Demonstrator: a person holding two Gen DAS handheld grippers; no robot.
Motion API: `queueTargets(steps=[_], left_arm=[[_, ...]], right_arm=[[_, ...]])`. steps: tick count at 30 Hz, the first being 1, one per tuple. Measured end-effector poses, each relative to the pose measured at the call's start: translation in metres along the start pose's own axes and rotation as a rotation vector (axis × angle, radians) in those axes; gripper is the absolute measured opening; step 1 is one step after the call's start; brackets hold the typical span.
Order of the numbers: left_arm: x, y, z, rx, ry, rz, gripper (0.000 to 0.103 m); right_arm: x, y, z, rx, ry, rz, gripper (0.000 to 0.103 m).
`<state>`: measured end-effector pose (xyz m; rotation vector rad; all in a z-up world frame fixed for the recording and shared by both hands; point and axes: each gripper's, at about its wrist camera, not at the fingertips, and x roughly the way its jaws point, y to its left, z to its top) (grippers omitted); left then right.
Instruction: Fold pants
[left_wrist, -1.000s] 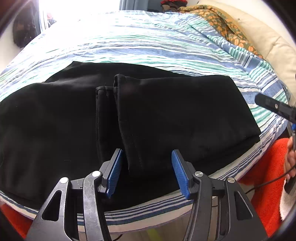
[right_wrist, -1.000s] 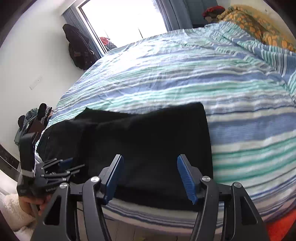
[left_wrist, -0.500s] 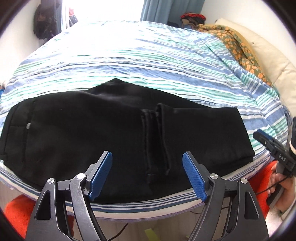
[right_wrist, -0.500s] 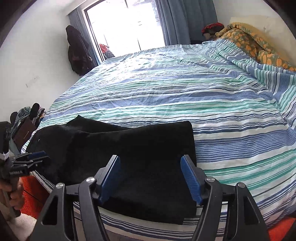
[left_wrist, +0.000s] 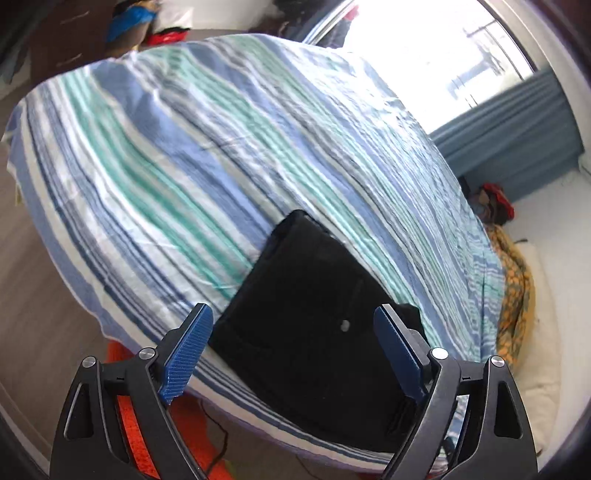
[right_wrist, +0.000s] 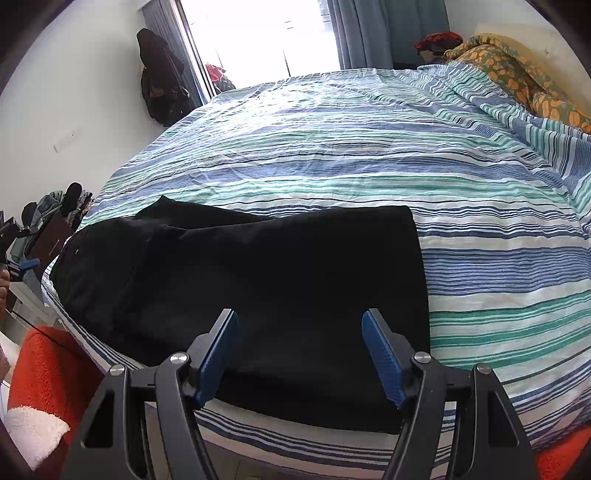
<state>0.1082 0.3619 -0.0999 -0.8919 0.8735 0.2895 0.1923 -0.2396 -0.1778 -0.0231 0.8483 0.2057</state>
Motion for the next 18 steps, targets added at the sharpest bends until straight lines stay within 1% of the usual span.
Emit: queueTargets(steps=[1,2,4,10,11,12,14,18], left_arm=[[0.004,0.008,-0.004,-0.019,0.009,-0.003,0.087],[0.008,0.014,-0.009,-0.029,0.016,-0.003,0.083],[0.019,0.018,-0.018,-0.032,0.026,0.003,0.081],[0.043,0.025,-0.029,-0.066,0.04,0.031,0.08],[0.046,0.024,-0.03,-0.064,0.036,0.031,0.079],[0.046,0.024,-0.031,-0.062,0.031,0.024,0.073],[0.047,0.021,-0.031,-0.063,0.026,-0.014,0.065],[0.046,0.025,-0.034,-0.084,-0.021,-0.038,0.061]], right_arm=[[0.001,0.002,-0.001,-0.007,0.003,0.002,0.069],[0.002,0.003,-0.001,-0.013,0.006,0.003,0.069],[0.004,0.005,-0.002,-0.022,0.016,0.004,0.069],[0.005,0.005,-0.003,-0.031,0.026,0.002,0.069],[0.005,0.004,-0.004,-0.028,0.025,0.0,0.069],[0.005,0.004,-0.004,-0.024,0.025,-0.003,0.069],[0.005,0.002,-0.004,-0.014,0.026,-0.006,0.069],[0.005,0.001,-0.003,-0.008,0.022,-0.007,0.069]])
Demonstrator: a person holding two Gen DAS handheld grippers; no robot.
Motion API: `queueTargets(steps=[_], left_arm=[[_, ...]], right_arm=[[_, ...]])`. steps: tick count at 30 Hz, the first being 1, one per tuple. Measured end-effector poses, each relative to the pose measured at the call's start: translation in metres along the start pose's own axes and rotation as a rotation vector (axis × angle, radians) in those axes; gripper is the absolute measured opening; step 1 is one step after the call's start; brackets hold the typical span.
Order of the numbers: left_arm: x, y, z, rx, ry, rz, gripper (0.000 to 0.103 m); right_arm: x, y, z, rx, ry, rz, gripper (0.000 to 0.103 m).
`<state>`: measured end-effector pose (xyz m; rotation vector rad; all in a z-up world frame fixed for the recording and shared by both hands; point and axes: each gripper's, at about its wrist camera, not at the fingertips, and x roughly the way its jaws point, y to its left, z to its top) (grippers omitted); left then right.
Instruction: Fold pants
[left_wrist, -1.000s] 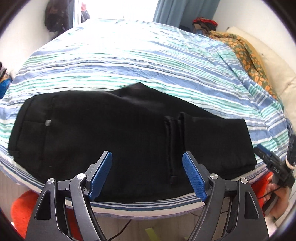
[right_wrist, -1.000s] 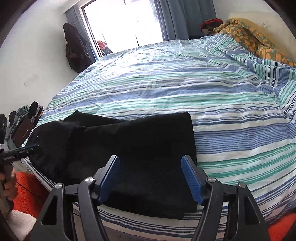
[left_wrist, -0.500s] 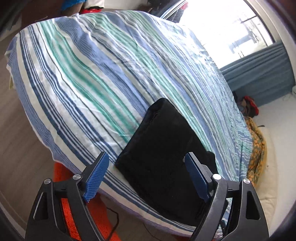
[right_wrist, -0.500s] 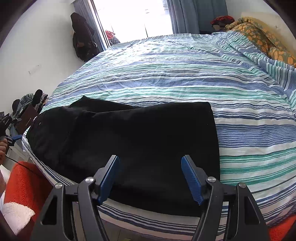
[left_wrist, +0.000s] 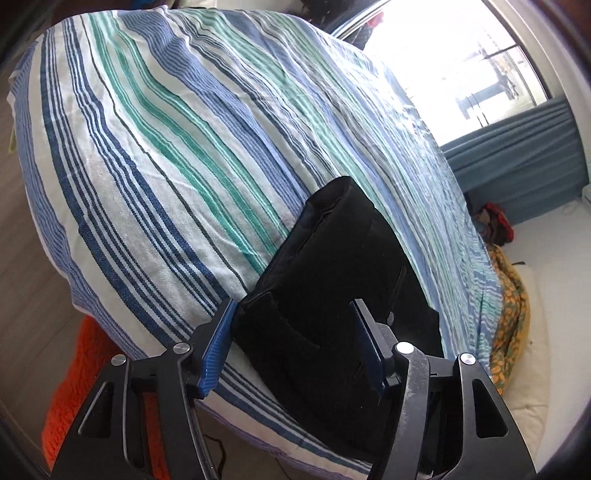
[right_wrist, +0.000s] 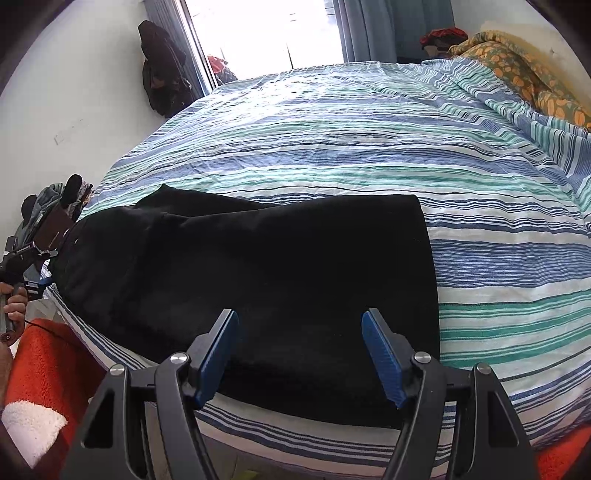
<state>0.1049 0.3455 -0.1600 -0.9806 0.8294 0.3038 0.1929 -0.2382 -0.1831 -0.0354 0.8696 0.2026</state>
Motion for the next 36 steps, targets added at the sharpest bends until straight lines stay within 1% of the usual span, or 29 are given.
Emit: queueTargets(steps=[2,3,4,6,7,8,9,11,13,16,18,21,23,25,27,29,31,32,34,36], left_arm=[[0.006,0.008,-0.002,-0.03,-0.005,-0.027,0.062],[0.009,0.013,-0.004,-0.045,0.003,-0.032,0.065],[0.016,0.013,-0.005,-0.051,0.018,-0.037,0.066],[0.023,0.009,-0.009,-0.036,0.016,-0.013,0.064],[0.023,0.005,-0.01,-0.024,0.007,0.004,0.059],[0.022,0.003,-0.011,-0.011,0.0,0.015,0.042],[0.019,0.001,-0.011,-0.004,-0.005,0.016,0.029],[0.011,-0.002,-0.014,0.007,-0.014,-0.015,0.023],[0.0,-0.011,-0.015,0.052,-0.03,-0.009,0.022],[-0.02,-0.039,-0.018,0.129,-0.065,-0.007,0.02],[-0.038,-0.071,-0.024,0.218,-0.093,-0.025,0.02],[-0.065,-0.135,-0.042,0.388,-0.126,-0.071,0.02],[-0.079,-0.179,-0.063,0.496,-0.123,-0.125,0.02],[-0.084,-0.226,-0.092,0.61,-0.107,-0.169,0.02],[-0.08,-0.27,-0.123,0.706,-0.079,-0.209,0.02],[-0.066,-0.308,-0.156,0.768,-0.029,-0.252,0.02],[-0.042,-0.341,-0.192,0.817,0.032,-0.286,0.02],[-0.028,-0.355,-0.211,0.847,0.059,-0.289,0.02],[0.01,-0.381,-0.254,0.899,0.125,-0.277,0.02],[0.05,-0.396,-0.3,0.973,0.186,-0.244,0.021]], right_arm=[[0.0,0.001,0.0,-0.002,0.001,0.003,0.069],[0.001,0.001,0.0,-0.002,0.003,0.005,0.069],[0.002,0.001,0.0,-0.003,0.005,0.007,0.069],[0.004,0.002,0.0,-0.007,0.009,0.01,0.069],[0.003,0.003,0.001,-0.009,0.008,0.011,0.069],[0.003,0.003,0.001,-0.011,0.004,0.011,0.069],[0.001,0.004,0.001,-0.014,-0.001,0.01,0.069],[-0.002,0.003,0.001,-0.017,-0.011,0.007,0.069],[-0.004,0.001,0.002,-0.012,-0.021,0.002,0.069],[-0.007,-0.005,0.005,0.008,-0.04,-0.003,0.069],[-0.011,-0.01,0.008,0.025,-0.06,-0.003,0.069],[-0.018,-0.018,0.013,0.058,-0.102,-0.004,0.069],[-0.023,-0.026,0.016,0.088,-0.132,-0.004,0.069],[-0.03,-0.035,0.019,0.126,-0.162,-0.001,0.069],[-0.038,-0.046,0.022,0.167,-0.193,-0.002,0.069],[-0.048,-0.059,0.023,0.212,-0.227,-0.009,0.069],[-0.059,-0.074,0.023,0.257,-0.262,-0.02,0.069],[-0.063,-0.082,0.023,0.282,-0.276,-0.023,0.069],[-0.071,-0.098,0.021,0.333,-0.299,-0.023,0.069],[-0.077,-0.114,0.017,0.379,-0.312,-0.028,0.069]])
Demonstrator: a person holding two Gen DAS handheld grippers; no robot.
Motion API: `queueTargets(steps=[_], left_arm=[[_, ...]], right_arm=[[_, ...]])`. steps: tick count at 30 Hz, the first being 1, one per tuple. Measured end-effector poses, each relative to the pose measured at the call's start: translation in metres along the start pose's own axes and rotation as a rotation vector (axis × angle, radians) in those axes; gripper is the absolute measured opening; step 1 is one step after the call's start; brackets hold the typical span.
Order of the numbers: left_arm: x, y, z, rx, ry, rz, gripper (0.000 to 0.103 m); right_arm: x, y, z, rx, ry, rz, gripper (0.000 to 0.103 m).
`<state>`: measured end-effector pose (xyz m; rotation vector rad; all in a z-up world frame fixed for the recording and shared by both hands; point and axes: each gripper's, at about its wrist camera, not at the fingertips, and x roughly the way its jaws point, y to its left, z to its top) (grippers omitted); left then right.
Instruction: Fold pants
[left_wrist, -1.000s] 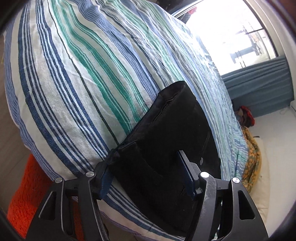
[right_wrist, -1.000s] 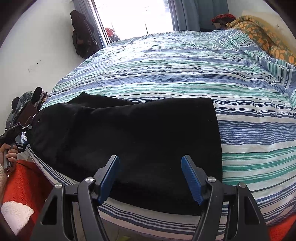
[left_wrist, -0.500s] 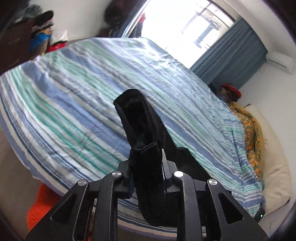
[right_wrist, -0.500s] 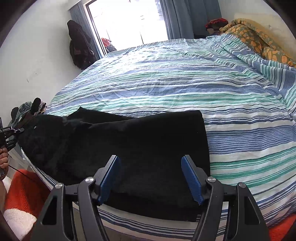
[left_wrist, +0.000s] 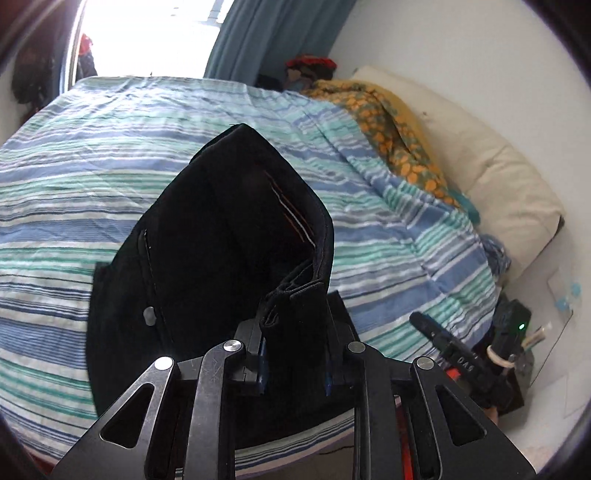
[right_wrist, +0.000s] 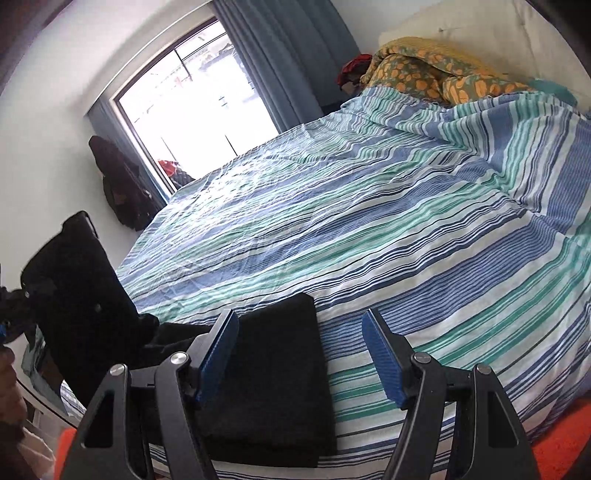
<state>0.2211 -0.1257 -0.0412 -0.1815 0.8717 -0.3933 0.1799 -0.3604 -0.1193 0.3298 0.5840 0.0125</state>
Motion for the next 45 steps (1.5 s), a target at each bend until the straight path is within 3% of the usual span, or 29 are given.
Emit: queueTargets(steps=[2,3,6,7,9,12,15,20,23,35,45], left_arm=[[0.051,-0.026,-0.02,0.081,0.098,0.027,0.025],[0.078,-0.037,-0.033,0.132,0.168,0.05,0.032],[0.128,-0.06,-0.065,0.275,0.316,0.17,0.045],[0.125,-0.066,-0.07,0.299,0.31,0.191,0.046],[0.105,-0.077,-0.072,0.332,0.288,0.208,0.069],[0.062,-0.07,-0.063,0.317,0.24,0.216,0.08],[0.028,-0.037,-0.054,0.257,0.203,0.303,0.082],[0.025,0.043,-0.064,0.109,0.225,0.587,0.083],[0.041,0.062,-0.08,0.109,0.275,0.635,0.083],[0.052,0.062,-0.083,0.108,0.282,0.634,0.083],[0.055,0.062,-0.084,0.106,0.285,0.635,0.083]], right_arm=[[-0.004,-0.014,0.002,0.039,-0.007,-0.011,0.069],[-0.005,-0.02,0.002,0.056,-0.009,-0.016,0.069],[-0.007,-0.036,0.003,0.107,-0.005,-0.021,0.069],[-0.008,-0.039,0.003,0.122,-0.001,-0.015,0.069],[-0.009,-0.042,0.001,0.136,0.003,-0.005,0.069],[-0.002,-0.04,0.001,0.131,0.019,0.015,0.069],[0.009,-0.03,-0.001,0.106,0.047,0.032,0.069],[0.02,-0.006,-0.01,0.028,0.086,0.067,0.069],[0.023,0.003,-0.016,-0.011,0.104,0.061,0.069],[0.027,0.013,-0.026,-0.069,0.135,0.037,0.069],[0.033,0.006,-0.028,-0.044,0.169,0.047,0.069]])
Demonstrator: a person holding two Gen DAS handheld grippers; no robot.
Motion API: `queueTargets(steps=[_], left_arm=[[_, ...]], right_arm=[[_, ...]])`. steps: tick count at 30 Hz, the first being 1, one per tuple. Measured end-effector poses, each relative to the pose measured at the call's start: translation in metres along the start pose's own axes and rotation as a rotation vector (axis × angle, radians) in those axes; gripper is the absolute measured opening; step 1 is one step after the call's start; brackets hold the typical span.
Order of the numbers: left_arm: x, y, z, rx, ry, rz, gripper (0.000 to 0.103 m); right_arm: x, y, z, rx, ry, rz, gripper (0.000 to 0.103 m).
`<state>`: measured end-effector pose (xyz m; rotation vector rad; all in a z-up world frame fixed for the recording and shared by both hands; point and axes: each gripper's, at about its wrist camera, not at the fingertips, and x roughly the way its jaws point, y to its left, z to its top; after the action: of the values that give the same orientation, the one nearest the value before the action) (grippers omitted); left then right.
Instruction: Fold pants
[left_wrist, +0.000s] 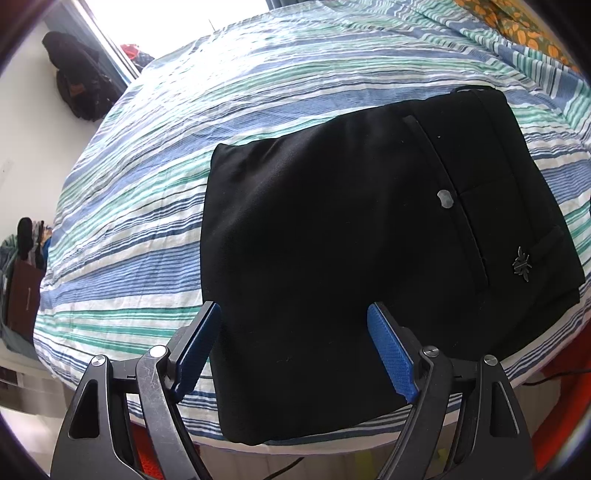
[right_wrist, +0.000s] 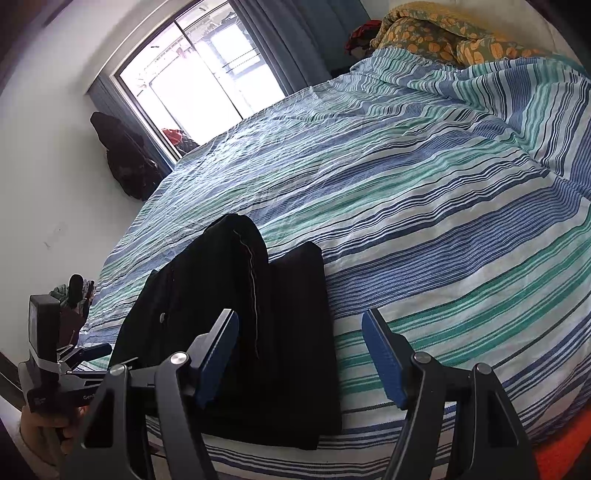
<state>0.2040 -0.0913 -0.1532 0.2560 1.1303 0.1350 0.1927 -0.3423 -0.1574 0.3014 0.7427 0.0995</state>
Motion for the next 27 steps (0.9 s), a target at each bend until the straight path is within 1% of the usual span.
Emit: queueTargets(steps=[4,9,10,11,12,13,14,15,16,17,19,21,24,25,27], left_arm=[[0.001,0.001,-0.001,-0.009,-0.003,-0.009,0.083],[-0.003,0.012,-0.006,-0.061,-0.013,-0.06,0.083],[-0.004,0.014,-0.008,-0.069,-0.016,-0.069,0.083],[-0.004,0.016,-0.009,-0.075,-0.018,-0.076,0.083],[-0.004,0.017,-0.011,-0.076,-0.018,-0.084,0.083],[-0.004,0.017,-0.012,-0.074,-0.021,-0.087,0.083],[-0.003,0.017,-0.013,-0.071,-0.025,-0.085,0.083],[-0.002,0.016,-0.014,-0.068,-0.029,-0.081,0.083],[-0.002,0.014,-0.014,-0.064,-0.031,-0.078,0.083],[-0.003,0.013,-0.015,-0.062,-0.033,-0.077,0.083],[-0.003,0.012,-0.014,-0.056,-0.038,-0.077,0.083],[-0.005,0.012,-0.015,-0.054,-0.041,-0.081,0.083],[-0.006,0.014,-0.018,-0.061,-0.043,-0.092,0.083],[-0.006,0.015,-0.018,-0.062,-0.045,-0.094,0.083],[-0.006,0.015,-0.019,-0.062,-0.048,-0.096,0.083]], right_arm=[[0.0,-0.002,0.0,0.012,0.003,0.006,0.069],[-0.001,-0.012,0.002,0.071,-0.002,0.033,0.069],[0.0,-0.013,0.004,0.083,0.003,0.056,0.069],[0.001,-0.012,0.005,0.09,0.018,0.098,0.069],[0.003,-0.008,0.006,0.082,0.043,0.16,0.069],[0.006,0.002,0.007,0.047,0.074,0.23,0.068],[0.01,0.017,0.008,-0.026,0.119,0.281,0.067],[0.015,0.034,0.008,-0.12,0.165,0.301,0.065],[0.02,0.05,0.006,-0.218,0.196,0.289,0.063],[0.026,0.063,0.004,-0.302,0.217,0.261,0.062],[0.04,0.075,0.003,-0.391,0.238,0.188,0.062],[0.054,0.076,0.006,-0.41,0.263,0.171,0.062],[0.07,0.078,0.009,-0.432,0.323,0.192,0.06],[0.075,0.08,0.008,-0.45,0.343,0.182,0.058],[0.08,0.085,0.007,-0.495,0.358,0.16,0.056]])
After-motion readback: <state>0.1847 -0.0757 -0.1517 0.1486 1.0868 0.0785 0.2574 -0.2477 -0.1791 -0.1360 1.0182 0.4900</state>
